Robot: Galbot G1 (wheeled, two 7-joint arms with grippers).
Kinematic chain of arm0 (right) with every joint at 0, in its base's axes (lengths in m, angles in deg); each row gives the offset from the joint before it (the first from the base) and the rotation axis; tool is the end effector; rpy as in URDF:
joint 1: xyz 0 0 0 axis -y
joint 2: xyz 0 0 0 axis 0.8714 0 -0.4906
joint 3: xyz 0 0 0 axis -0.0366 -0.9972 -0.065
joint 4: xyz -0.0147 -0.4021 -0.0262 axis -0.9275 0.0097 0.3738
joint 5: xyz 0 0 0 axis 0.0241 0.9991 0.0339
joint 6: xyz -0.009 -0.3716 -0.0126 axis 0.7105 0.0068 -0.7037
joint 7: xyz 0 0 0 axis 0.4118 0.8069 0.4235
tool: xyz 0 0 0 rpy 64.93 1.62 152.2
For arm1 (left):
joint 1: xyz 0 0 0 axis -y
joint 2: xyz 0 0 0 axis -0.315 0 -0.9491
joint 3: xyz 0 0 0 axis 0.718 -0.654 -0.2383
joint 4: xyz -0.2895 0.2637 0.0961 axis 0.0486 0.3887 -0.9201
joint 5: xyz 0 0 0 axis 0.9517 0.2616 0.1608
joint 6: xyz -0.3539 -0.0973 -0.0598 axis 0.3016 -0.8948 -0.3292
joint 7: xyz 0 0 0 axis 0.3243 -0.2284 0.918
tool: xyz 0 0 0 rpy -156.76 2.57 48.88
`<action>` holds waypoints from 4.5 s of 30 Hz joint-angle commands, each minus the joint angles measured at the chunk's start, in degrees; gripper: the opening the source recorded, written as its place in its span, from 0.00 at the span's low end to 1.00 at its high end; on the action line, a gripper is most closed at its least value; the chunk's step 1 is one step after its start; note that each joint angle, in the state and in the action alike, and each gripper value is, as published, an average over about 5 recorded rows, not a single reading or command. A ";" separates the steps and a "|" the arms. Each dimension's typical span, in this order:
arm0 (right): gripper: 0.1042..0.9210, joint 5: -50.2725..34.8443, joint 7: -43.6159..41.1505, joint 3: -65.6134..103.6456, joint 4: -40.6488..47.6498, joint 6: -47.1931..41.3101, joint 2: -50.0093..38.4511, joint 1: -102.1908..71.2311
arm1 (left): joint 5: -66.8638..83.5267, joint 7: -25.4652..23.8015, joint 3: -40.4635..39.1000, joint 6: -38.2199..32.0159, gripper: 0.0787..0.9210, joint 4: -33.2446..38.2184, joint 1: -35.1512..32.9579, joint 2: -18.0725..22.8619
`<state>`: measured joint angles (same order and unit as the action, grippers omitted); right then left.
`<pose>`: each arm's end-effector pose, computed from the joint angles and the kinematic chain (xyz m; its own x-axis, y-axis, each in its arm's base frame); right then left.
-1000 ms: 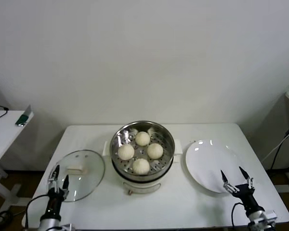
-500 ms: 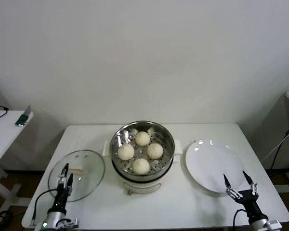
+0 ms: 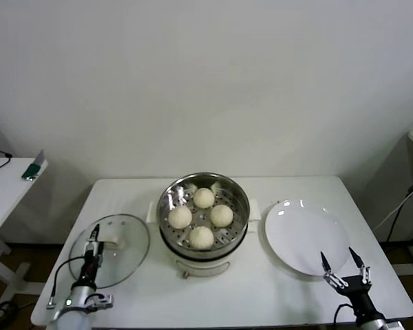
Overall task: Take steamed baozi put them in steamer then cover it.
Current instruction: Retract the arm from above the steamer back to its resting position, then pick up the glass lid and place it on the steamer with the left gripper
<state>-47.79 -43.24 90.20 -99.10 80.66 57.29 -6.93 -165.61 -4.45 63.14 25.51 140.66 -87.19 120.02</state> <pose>0.1228 -0.2131 -0.4505 -0.9957 -0.0829 0.0423 -0.0863 0.9925 -0.0867 0.2328 0.1799 -0.5213 -0.9930 -0.1152 0.0262 0.0437 -0.1519 0.9874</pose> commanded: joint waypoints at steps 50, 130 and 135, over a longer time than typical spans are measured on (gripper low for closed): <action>0.88 2.61 -1.14 -0.15 -1.95 -3.28 -0.45 -1.32 | 26.12 -27.25 2.16 30.53 0.09 39.89 -7.65 -14.34; 0.88 1.29 0.52 -2.07 1.57 -2.94 -1.50 2.05 | -19.88 -34.64 -37.77 40.06 0.09 24.12 12.22 18.99; 0.88 1.39 0.57 -2.09 1.66 -2.75 -1.40 2.04 | -20.04 -34.55 -37.77 39.94 0.09 23.55 12.15 19.27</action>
<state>-46.43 -42.71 88.14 -97.47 77.80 55.85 -4.89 -185.27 -39.00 25.39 65.49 164.31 -74.87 139.24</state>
